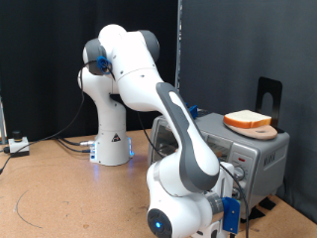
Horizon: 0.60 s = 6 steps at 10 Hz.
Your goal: Make a piece of toast with the oven
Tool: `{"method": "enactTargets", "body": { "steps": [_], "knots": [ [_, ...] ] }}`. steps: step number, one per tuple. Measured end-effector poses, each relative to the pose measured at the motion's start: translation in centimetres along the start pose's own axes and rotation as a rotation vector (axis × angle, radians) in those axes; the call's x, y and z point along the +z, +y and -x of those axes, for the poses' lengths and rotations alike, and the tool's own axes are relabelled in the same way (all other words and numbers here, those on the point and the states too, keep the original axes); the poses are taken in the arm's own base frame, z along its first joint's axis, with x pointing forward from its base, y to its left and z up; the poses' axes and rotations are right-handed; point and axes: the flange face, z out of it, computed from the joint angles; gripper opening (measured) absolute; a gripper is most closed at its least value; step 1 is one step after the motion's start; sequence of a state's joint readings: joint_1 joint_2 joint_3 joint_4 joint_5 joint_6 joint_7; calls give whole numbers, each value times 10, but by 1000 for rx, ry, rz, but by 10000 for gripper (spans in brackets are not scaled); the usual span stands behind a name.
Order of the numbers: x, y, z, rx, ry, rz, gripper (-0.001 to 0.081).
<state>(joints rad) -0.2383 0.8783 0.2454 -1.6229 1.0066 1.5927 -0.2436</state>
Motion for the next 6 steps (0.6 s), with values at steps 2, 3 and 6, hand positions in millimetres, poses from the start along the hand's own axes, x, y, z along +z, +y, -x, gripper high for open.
{"method": "enactTargets", "body": {
  "steps": [2, 3, 6],
  "knots": [
    [0, 0, 0, -5, 0, -1, 104],
    [0, -1, 1, -74, 6, 6, 104],
    [1, -9, 12, -397, 55, 46, 104]
  ]
}}
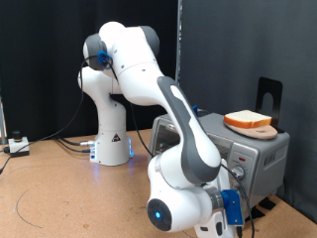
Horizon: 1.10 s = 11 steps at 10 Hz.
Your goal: Make a piece of toast with the oven
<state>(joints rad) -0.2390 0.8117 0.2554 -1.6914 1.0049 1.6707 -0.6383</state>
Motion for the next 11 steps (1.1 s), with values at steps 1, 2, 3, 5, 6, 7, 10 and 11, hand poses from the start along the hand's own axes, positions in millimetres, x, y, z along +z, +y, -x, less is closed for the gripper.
{"method": "enactTargets", "body": {
  "steps": [1, 2, 3, 5, 6, 7, 10, 11],
  "knots": [
    [0, -2, 3, -103, 16, 10, 104],
    [0, -3, 5, -187, 28, 15, 104],
    [-1, -3, 6, -239, 33, 12, 104],
    [-1, -2, 7, -279, 38, 8, 104],
    [-1, -2, 7, -279, 38, 8, 104],
    [-1, -2, 7, -277, 38, 9, 104],
    [-1, -2, 7, -275, 39, 8, 104],
    [-3, -3, 7, -276, 44, 10, 105]
  ]
}}
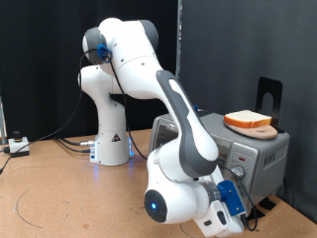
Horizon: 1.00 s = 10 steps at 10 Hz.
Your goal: Make a piece of toast with the oven
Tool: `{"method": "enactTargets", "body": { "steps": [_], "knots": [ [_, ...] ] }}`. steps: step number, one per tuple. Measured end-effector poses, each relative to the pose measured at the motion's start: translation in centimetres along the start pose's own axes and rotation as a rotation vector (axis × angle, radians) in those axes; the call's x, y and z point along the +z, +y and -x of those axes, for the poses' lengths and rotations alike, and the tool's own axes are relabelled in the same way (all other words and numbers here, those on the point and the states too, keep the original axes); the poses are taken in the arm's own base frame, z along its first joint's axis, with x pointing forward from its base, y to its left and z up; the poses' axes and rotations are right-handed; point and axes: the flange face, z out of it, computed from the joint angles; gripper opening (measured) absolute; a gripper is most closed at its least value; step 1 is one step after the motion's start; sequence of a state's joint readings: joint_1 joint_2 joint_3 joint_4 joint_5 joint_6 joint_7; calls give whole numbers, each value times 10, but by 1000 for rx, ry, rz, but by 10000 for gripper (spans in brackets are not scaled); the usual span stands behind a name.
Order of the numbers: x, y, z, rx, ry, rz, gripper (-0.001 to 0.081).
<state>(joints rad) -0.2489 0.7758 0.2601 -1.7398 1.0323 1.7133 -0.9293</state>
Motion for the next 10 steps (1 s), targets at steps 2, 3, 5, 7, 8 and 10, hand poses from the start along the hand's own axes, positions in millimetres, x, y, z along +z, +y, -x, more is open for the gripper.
{"method": "enactTargets", "body": {
  "steps": [2, 3, 5, 7, 8, 10],
  "knots": [
    [-19, -13, -4, -13, 28, 16, 283],
    [-29, -20, -4, -12, 38, 20, 283],
    [-50, -31, -1, 36, 47, 9, 458],
    [-79, -41, 6, 110, 68, 1, 753],
    [-93, -46, 10, 157, 71, -2, 753],
    [-120, -58, 25, 277, 18, -16, 798]
  ]
}}
